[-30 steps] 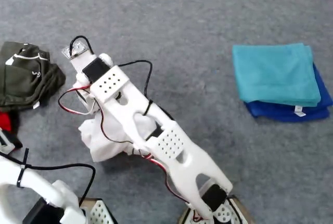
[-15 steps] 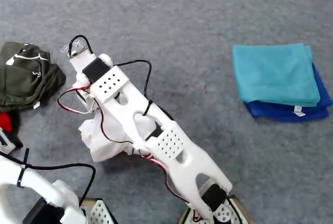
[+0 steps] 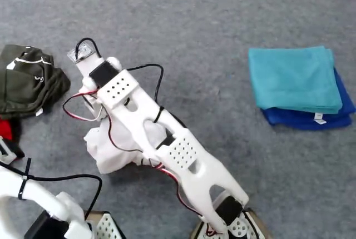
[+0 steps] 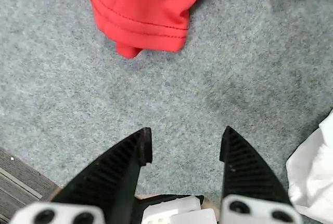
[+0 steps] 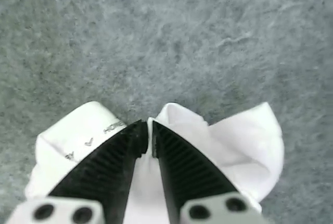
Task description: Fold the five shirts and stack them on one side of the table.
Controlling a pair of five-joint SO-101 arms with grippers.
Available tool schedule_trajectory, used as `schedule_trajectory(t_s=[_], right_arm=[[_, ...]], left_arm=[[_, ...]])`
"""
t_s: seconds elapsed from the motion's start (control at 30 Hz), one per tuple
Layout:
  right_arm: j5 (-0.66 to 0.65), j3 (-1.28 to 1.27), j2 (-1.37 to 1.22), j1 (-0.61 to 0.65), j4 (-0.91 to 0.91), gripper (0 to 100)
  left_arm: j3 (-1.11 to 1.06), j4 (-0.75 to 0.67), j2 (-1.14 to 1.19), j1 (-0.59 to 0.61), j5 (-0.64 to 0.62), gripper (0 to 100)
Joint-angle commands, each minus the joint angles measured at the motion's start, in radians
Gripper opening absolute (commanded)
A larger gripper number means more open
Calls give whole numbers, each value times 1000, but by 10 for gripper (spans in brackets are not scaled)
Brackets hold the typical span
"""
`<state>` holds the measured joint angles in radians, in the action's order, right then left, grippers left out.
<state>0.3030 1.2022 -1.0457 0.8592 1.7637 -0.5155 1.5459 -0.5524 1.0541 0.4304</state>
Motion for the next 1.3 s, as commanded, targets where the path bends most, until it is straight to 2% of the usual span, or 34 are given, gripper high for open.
schedule_trajectory(t_s=[0.0, 0.33, 0.47, 0.63, 0.77, 0.9, 1.1, 1.27], right_arm=[[9, 73, 79, -45, 18, 3], [23, 252, 403, -120, 12, 2], [71, 348, 521, -213, -29, 2], [66, 429, 619, -383, -163, 2], [17, 429, 644, -549, -253, 2], [-83, 398, 627, -665, -256, 2], [-199, 291, 567, -736, -242, 2], [-242, 257, 507, -763, -244, 2]], left_arm=[[18, 3, -16, -2, -5, 224], [29, 35, -22, -11, -3, 224], [29, 35, -22, -15, -5, 224], [68, 95, -24, -132, -32, 224], [175, 163, -22, -298, -137, 224], [226, 195, -22, -535, -212, 224], [226, 196, -22, -1002, -285, 224], [222, 178, -10, -1412, -275, 226]])
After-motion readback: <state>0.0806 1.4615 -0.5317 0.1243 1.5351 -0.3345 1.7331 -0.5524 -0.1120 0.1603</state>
